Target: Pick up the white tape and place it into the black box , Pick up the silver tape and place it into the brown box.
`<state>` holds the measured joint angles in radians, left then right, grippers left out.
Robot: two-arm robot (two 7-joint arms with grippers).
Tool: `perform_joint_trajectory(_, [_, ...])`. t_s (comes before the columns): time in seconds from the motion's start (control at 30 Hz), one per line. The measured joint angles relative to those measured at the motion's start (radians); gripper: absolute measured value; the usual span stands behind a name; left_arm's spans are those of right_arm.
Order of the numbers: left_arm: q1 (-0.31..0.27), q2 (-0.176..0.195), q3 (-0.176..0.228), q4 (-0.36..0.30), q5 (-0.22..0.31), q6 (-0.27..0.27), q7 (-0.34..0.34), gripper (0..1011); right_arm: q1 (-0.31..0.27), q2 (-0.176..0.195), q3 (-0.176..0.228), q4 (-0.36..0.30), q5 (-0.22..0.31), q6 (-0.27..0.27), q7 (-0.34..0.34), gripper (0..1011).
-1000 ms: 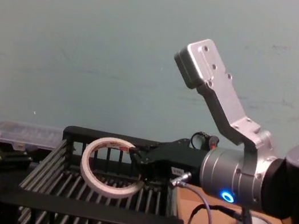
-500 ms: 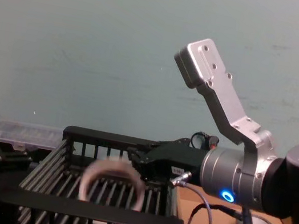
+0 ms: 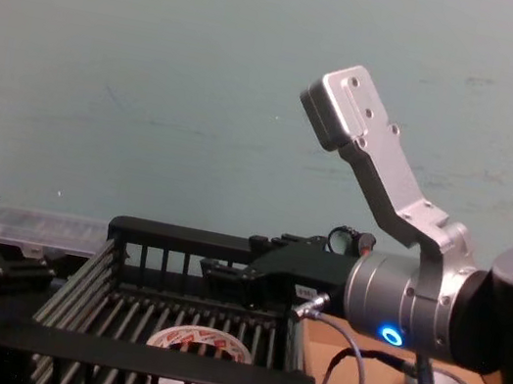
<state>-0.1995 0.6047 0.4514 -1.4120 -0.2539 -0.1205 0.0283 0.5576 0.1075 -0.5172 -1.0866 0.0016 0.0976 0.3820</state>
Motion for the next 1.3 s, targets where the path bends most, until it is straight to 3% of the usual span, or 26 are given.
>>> perform_joint_trajectory(0.2, [0.000, 0.000, 0.000, 0.000, 0.000, 0.000, 0.000, 1001, 0.000, 0.000, 0.000, 0.000, 0.000, 0.000, 0.000, 817])
perform_joint_trajectory(0.47, [0.000, 0.000, 0.000, 0.000, 0.000, 0.000, 0.000, 1001, 0.000, 0.000, 0.000, 0.000, 0.002, 0.000, 0.000, 1002])
perform_joint_trajectory(0.77, [0.000, 0.000, 0.000, 0.000, 0.000, 0.000, 0.000, 1001, -0.026, 0.016, 0.017, -0.053, 0.021, 0.005, 0.007, 1002])
perform_joint_trajectory(1.3, [0.000, 0.000, 0.000, 0.000, 0.000, 0.000, 0.000, 1001, -0.146, 0.106, 0.091, -0.277, 0.058, 0.036, -0.032, 1002])
